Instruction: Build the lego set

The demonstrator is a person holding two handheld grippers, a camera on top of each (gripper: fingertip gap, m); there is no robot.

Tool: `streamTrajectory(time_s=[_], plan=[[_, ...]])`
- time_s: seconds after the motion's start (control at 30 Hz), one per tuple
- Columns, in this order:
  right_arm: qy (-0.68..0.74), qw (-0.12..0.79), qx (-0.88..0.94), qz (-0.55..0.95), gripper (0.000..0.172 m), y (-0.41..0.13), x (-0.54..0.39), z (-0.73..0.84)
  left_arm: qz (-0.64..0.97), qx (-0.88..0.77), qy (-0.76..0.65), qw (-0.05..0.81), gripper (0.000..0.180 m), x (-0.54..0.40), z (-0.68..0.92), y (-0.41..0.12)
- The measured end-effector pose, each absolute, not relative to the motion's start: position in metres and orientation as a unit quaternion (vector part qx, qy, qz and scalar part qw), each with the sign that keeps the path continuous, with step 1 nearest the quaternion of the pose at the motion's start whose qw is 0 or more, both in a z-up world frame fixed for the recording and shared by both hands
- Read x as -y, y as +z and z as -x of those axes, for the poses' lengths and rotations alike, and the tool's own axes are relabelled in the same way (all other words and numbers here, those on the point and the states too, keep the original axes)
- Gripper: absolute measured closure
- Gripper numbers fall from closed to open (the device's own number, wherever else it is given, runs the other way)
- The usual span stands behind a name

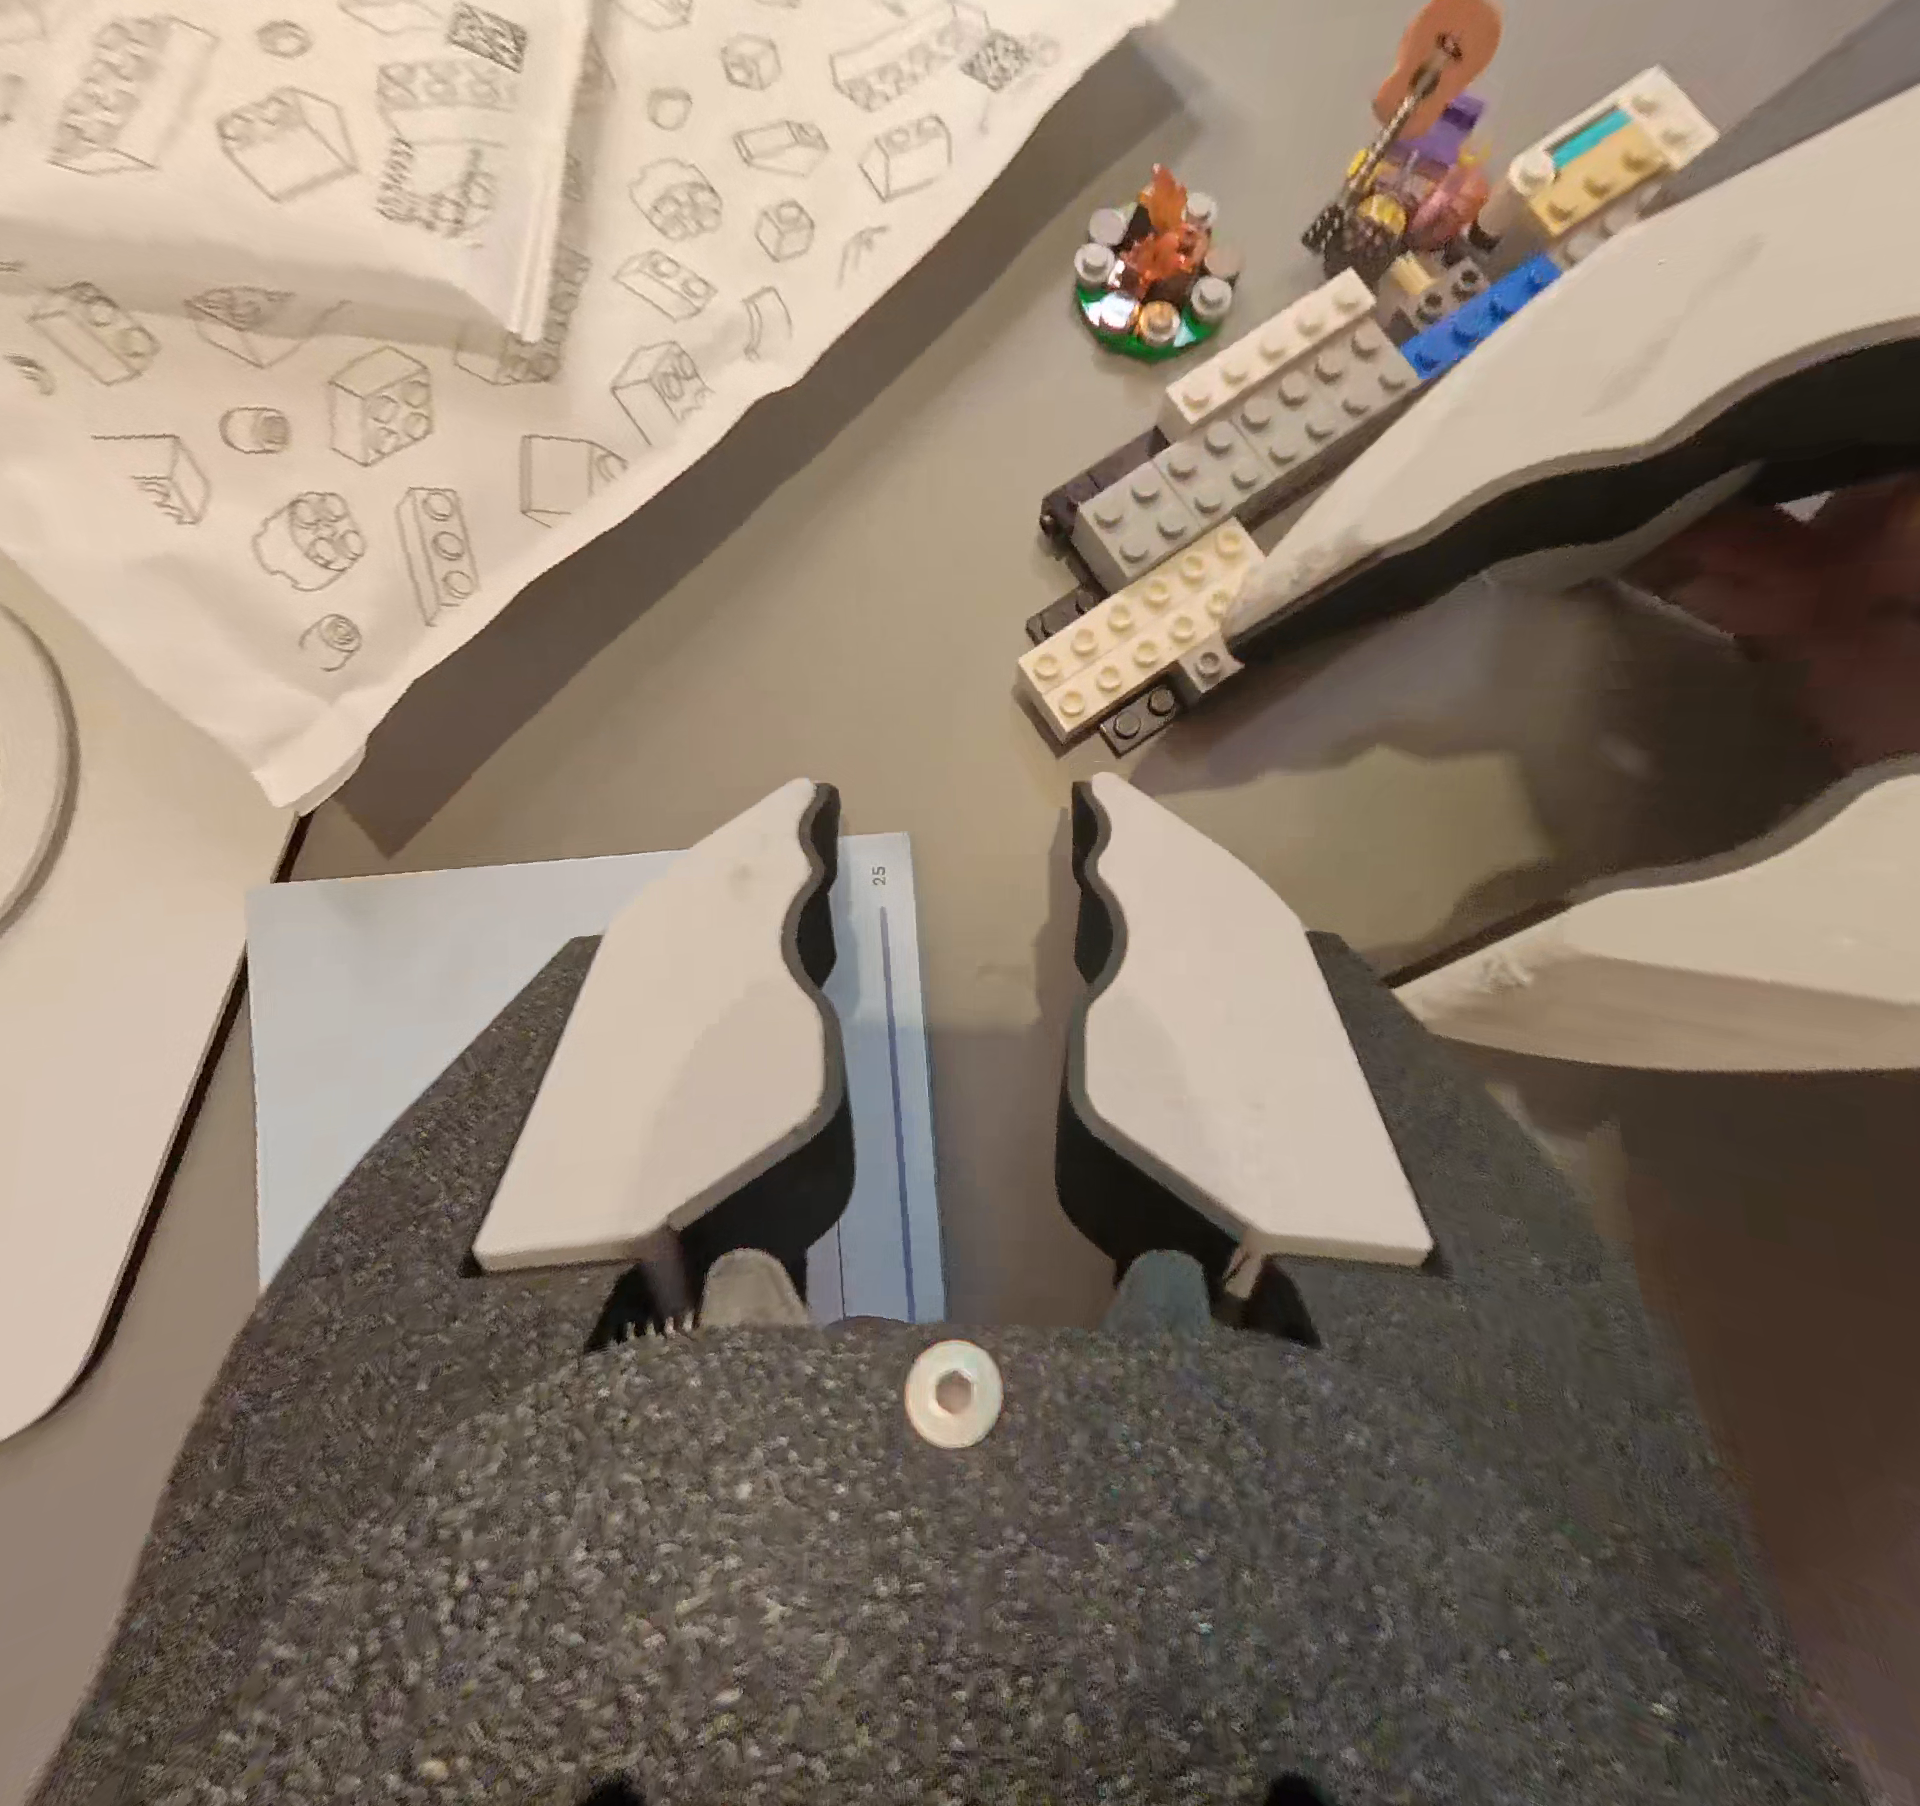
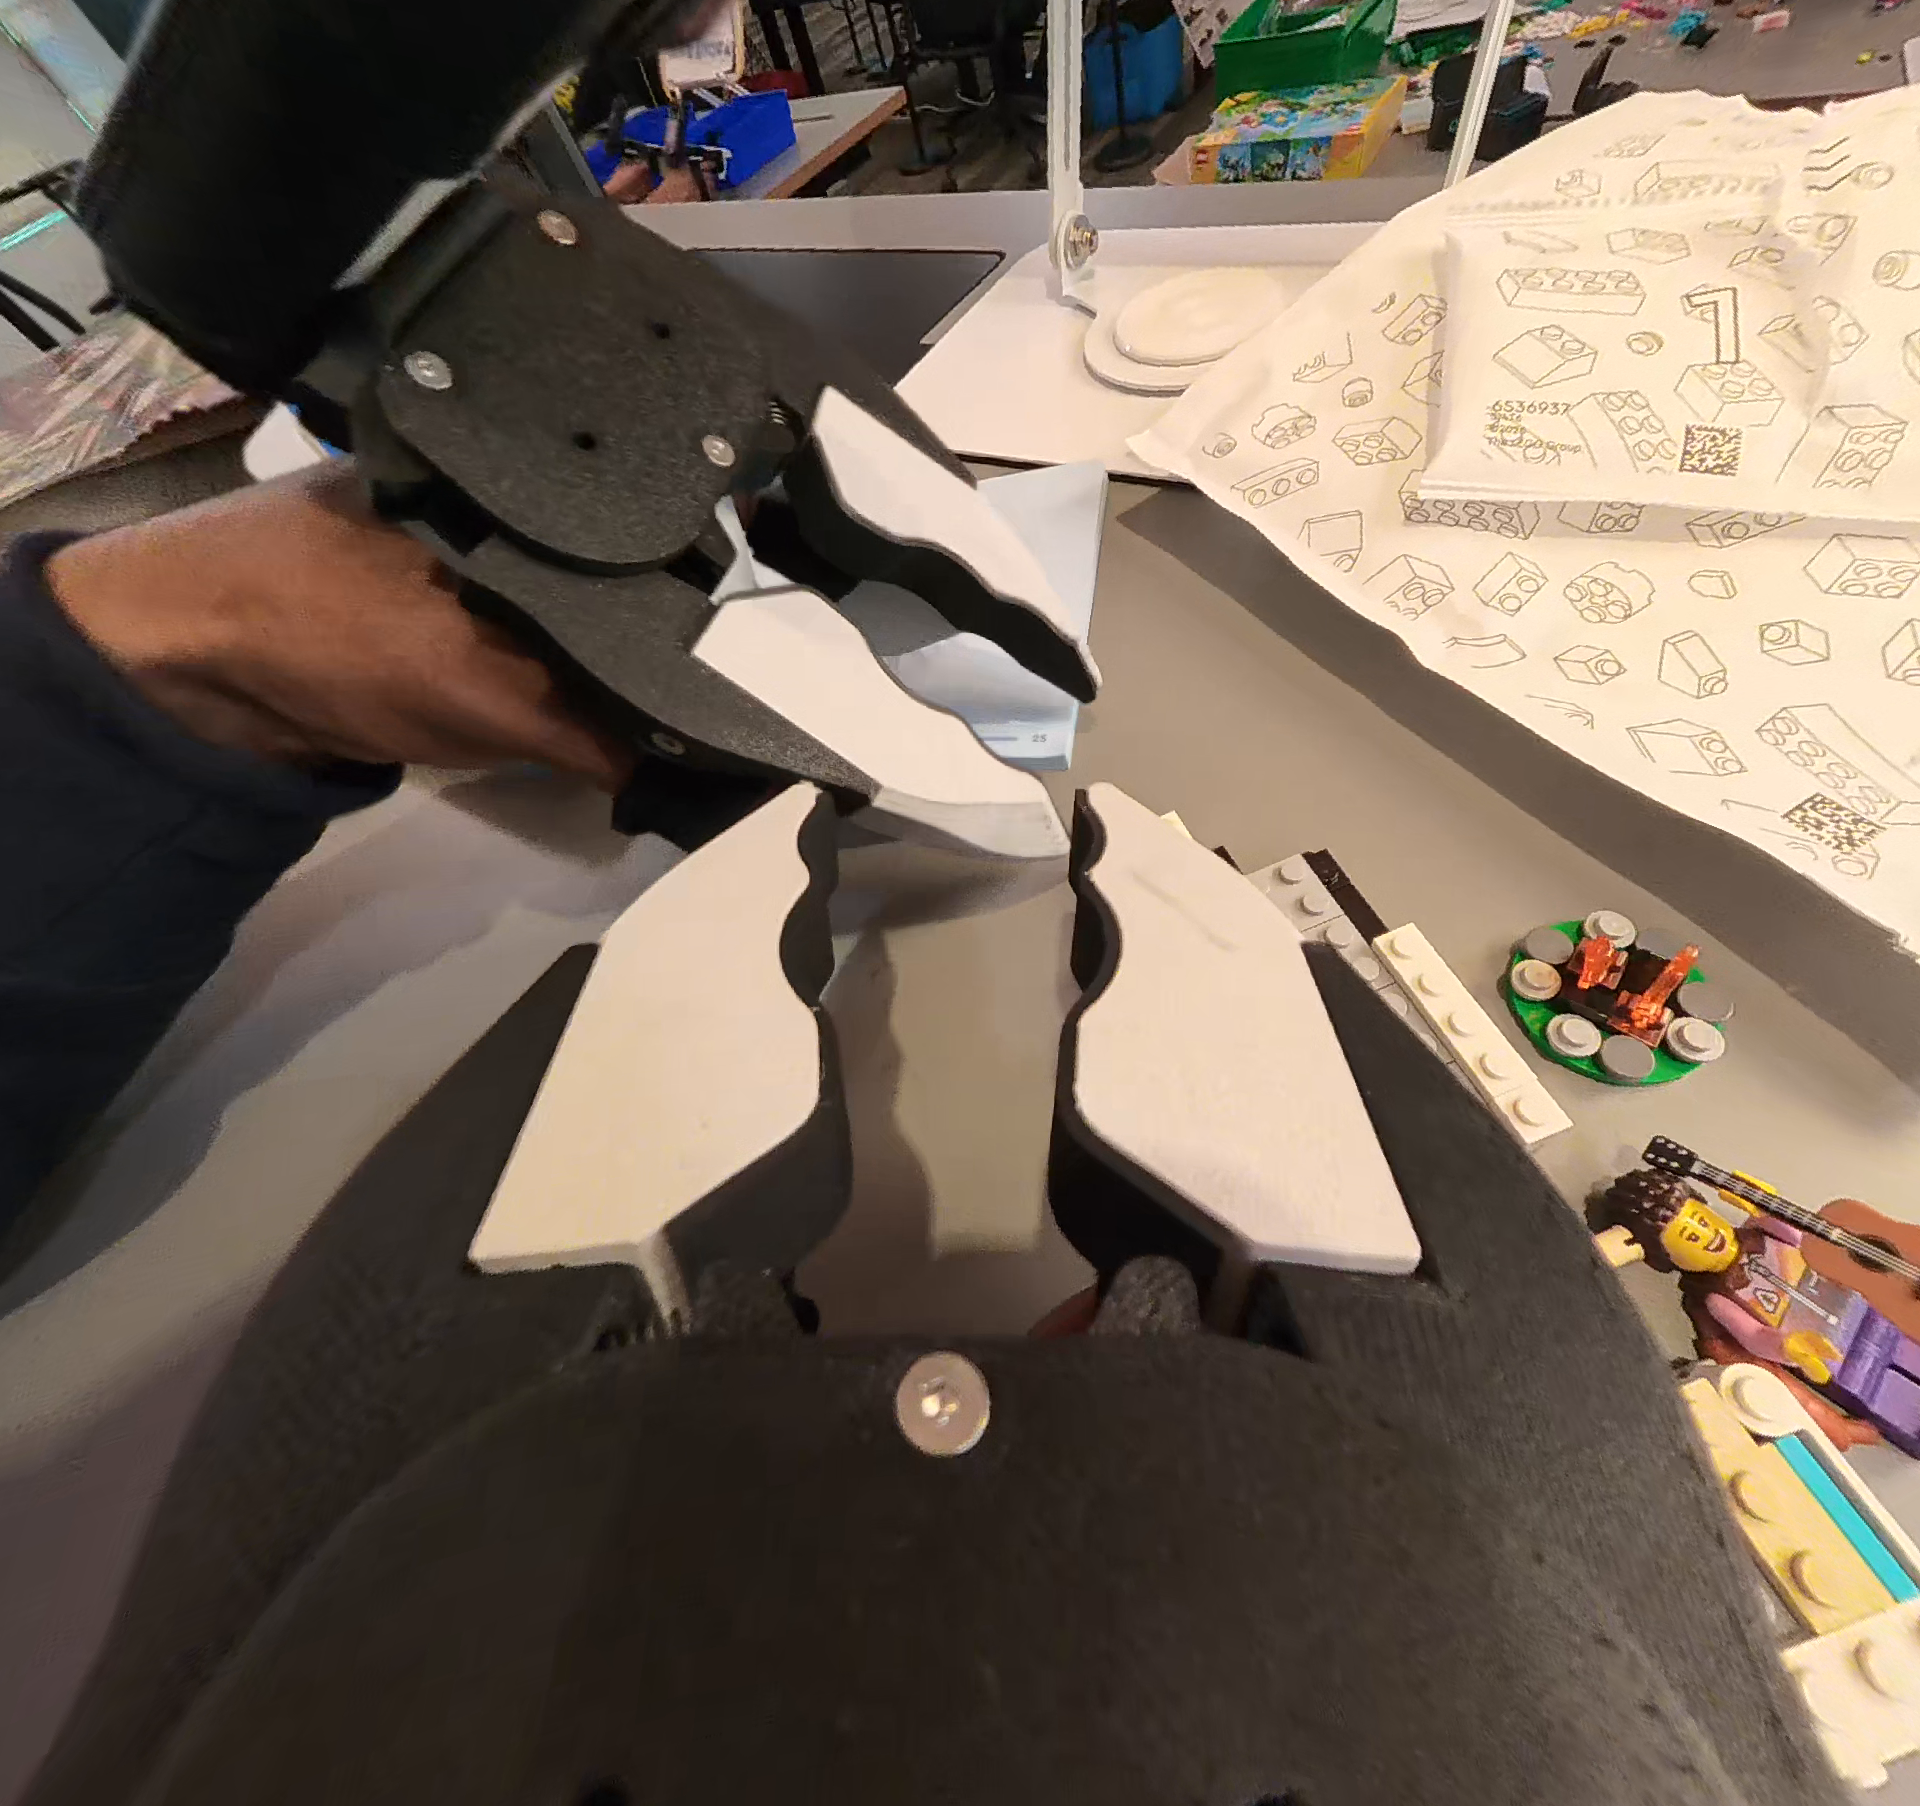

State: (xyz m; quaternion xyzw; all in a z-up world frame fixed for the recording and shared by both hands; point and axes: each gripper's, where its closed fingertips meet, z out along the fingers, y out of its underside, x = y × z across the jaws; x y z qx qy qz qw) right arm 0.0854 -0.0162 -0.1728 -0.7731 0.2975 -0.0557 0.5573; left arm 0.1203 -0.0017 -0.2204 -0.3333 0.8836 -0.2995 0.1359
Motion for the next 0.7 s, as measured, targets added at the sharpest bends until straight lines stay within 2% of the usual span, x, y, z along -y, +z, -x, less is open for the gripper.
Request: streamTrajectory(time_s=[0.1,0.7], plan=[[-0.055,0.560,-0.296,0.772,0.129,-0.1722,0.0161,-0.0850,0.323,-0.893,-0.285,0.129,0.131,0.0018,-0.1222,-0.2228],[-0.049,0.563,-0.294,0.771,0.128,-0.1719,0.0160,-0.0846,0.319,-0.898,-0.273,0.127,0.132,-0.0019,-0.1183,-0.2273]])
